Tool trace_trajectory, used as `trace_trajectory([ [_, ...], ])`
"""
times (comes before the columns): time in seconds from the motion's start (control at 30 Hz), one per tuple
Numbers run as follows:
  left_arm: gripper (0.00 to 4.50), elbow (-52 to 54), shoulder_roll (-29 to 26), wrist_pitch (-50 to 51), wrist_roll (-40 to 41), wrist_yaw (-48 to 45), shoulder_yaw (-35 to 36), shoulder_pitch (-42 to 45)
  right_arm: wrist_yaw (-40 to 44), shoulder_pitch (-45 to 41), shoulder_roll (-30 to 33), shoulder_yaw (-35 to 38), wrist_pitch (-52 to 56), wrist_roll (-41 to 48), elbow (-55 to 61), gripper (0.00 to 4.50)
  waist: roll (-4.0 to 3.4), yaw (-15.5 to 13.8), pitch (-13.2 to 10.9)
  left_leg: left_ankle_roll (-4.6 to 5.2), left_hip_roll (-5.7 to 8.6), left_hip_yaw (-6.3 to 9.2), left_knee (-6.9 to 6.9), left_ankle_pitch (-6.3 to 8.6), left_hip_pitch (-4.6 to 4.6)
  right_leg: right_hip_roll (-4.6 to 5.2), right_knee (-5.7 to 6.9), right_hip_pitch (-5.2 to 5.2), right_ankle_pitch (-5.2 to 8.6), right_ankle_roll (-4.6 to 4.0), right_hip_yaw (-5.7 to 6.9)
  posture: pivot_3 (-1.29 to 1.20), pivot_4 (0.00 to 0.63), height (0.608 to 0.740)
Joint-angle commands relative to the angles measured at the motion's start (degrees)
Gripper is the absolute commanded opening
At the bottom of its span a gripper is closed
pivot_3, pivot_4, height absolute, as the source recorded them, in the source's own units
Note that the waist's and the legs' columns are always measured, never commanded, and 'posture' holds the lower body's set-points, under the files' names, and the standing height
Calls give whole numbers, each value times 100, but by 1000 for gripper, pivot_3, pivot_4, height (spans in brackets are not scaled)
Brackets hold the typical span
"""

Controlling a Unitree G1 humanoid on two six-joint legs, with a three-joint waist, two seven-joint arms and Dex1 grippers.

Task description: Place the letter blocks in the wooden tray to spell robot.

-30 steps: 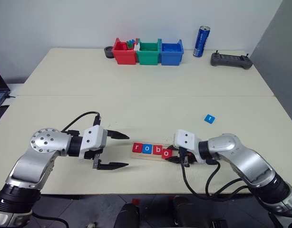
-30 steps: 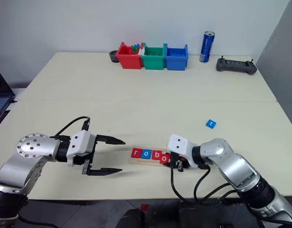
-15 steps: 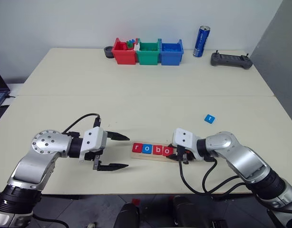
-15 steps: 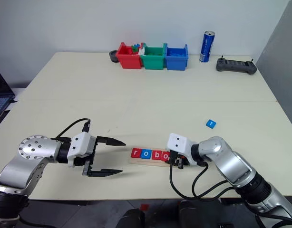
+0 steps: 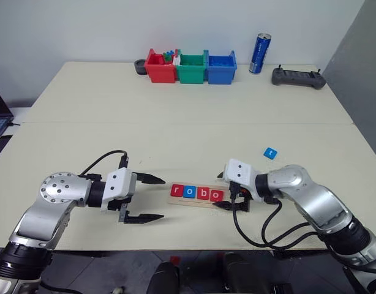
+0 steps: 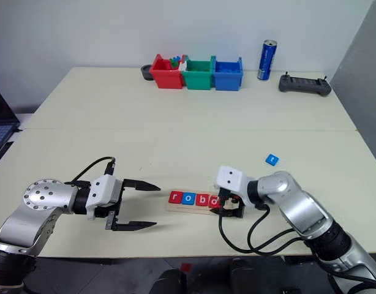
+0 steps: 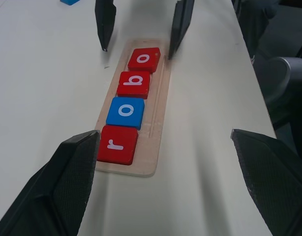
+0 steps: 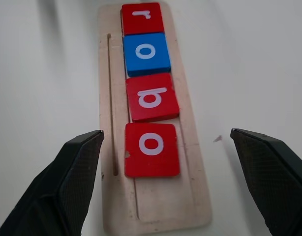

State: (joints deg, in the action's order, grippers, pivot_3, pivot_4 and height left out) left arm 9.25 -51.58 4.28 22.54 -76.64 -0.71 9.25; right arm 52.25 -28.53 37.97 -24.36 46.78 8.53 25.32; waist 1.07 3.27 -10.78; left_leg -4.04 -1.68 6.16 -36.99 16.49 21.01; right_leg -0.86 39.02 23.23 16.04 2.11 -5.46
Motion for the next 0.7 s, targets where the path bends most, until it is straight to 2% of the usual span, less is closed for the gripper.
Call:
trace_trajectory([
  [0.03,4500,236,-3,101,35,82,57,107,90,201,362,229,18,75,446,4115,0,-7,0,0,0,1,0,0,1,1,-1,0,0,0,1,0,150,740],
  [0.13,4500,270,10,178,49,108,48,151,100,286,502,246,53,118,533,3243,0,-3,0,0,0,1,0,0,1,1,-2,0,0,0,2,0,150,740],
  [0.43,4500,-86,104,-119,-46,-45,8,156,-102,262,369,70,393,172,495,40,0,22,0,0,-1,-1,-1,0,-1,-2,1,0,0,0,-1,0,150,740],
  [0.7,4500,-382,213,-448,-153,-138,-9,102,-207,257,280,-173,402,118,421,40,0,13,0,0,-1,-1,0,0,-1,-1,0,0,0,0,0,0,150,740],
])
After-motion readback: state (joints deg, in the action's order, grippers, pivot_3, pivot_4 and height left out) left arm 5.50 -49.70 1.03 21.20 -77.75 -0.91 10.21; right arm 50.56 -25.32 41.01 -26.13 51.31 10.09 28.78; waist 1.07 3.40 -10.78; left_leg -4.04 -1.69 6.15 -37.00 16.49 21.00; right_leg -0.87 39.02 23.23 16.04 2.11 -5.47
